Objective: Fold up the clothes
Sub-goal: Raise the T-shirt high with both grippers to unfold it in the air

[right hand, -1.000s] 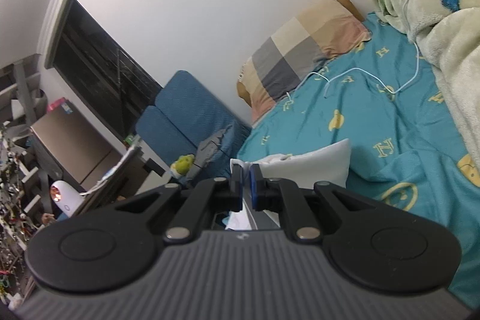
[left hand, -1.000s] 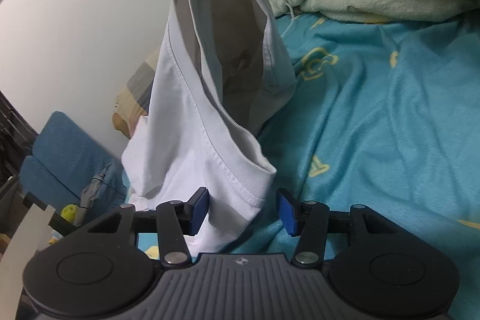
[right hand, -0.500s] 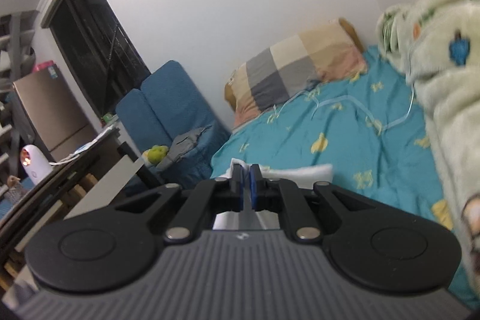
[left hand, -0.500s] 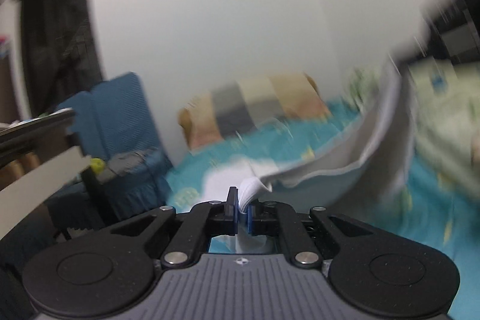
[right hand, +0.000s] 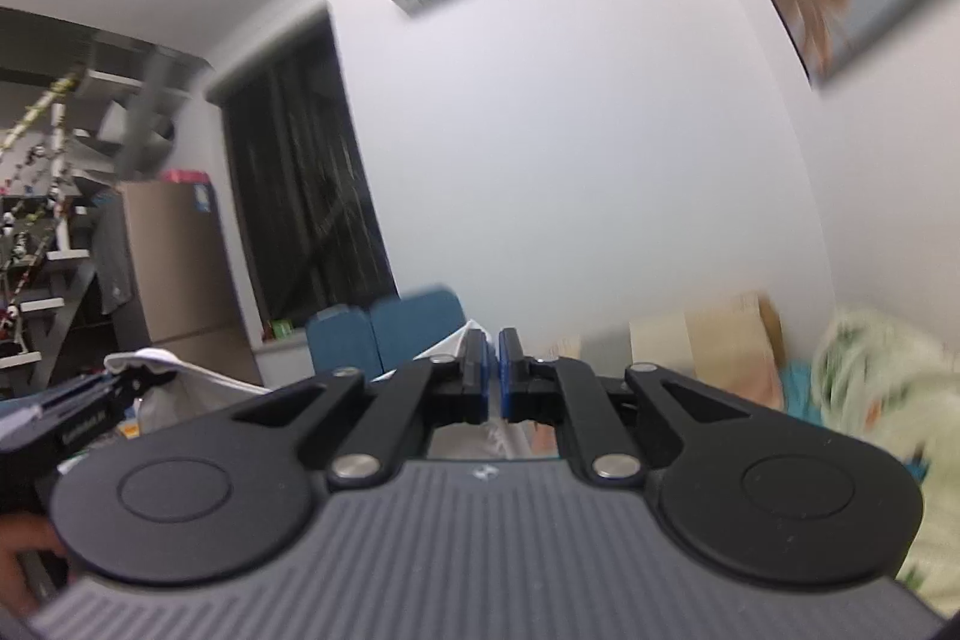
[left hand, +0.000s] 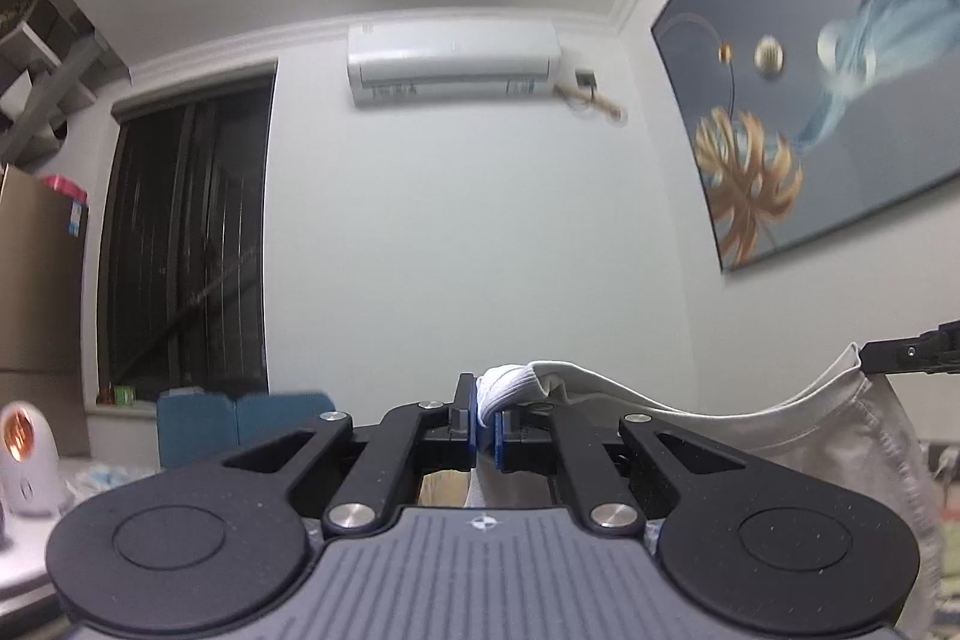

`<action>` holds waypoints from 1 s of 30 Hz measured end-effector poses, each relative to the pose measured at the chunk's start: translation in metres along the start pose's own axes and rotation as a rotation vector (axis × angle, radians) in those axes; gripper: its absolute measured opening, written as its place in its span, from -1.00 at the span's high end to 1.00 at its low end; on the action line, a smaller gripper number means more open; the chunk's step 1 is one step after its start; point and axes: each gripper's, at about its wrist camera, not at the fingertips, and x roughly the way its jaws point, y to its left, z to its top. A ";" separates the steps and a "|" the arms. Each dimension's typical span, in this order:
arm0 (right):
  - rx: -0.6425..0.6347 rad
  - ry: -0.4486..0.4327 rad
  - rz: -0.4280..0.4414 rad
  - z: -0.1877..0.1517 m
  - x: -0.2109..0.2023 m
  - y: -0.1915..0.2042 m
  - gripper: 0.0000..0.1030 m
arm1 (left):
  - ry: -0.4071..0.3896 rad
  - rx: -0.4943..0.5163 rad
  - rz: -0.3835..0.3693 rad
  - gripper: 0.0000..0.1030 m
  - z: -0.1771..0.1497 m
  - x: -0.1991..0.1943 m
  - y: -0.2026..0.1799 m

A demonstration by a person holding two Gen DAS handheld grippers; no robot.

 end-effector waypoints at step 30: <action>-0.058 0.177 -0.186 -0.044 0.153 -0.063 0.87 | 0.309 -0.131 -0.051 0.88 -0.136 0.198 0.000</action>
